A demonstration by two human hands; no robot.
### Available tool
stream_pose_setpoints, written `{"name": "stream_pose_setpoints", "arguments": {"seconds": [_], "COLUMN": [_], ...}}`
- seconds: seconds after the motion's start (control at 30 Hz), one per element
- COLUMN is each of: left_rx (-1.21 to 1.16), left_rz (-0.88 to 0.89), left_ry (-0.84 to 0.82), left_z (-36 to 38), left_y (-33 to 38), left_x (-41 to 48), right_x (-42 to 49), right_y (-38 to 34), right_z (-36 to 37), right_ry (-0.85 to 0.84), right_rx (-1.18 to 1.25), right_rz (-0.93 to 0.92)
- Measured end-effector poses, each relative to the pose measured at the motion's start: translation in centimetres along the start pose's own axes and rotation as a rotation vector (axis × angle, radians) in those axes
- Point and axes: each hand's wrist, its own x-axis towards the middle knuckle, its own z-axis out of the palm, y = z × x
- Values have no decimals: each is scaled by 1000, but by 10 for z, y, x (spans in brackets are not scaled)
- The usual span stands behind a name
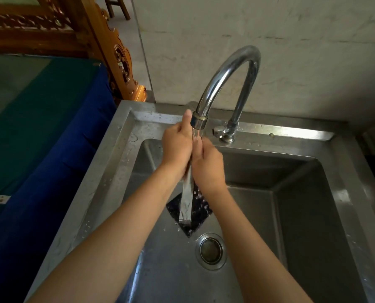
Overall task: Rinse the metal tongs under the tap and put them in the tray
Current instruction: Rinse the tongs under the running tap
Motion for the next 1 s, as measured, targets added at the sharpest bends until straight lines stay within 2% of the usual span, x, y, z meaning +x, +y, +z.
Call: {"name": "stream_pose_setpoints", "arguments": {"seconds": [0.13, 0.27, 0.4, 0.63, 0.73, 0.83, 0.9, 1.0], "left_rx": [46, -14, -62, -6, 12, -67, -112, -79], "left_rz": [7, -41, -50, -35, -81, -139, -163, -129], "left_ry": [-46, -50, -12, 159, 239, 283, 265, 89], "left_z": [4, 6, 4, 6, 8, 7, 7, 8], "left_y": [-18, -24, -13, 4, 2, 1, -2, -15], "left_x": [-29, -46, -25, 18, 27, 29, 19, -13], "right_x": [21, 38, 23, -23, -39, -51, -51, -39], "right_y": [-6, -9, -5, -6, -1, 5, 8, 6], "right_z": [-12, -18, -11, -2, -10, -15, -16, -20], "right_ry": [76, 8, 36, -35, -60, -67, -40, -13], "right_rx": [0, -22, -36, -226, -335, -376, -373, -390], "right_rz": [42, 42, 65, 6, -2, 14, 36, 97]}}
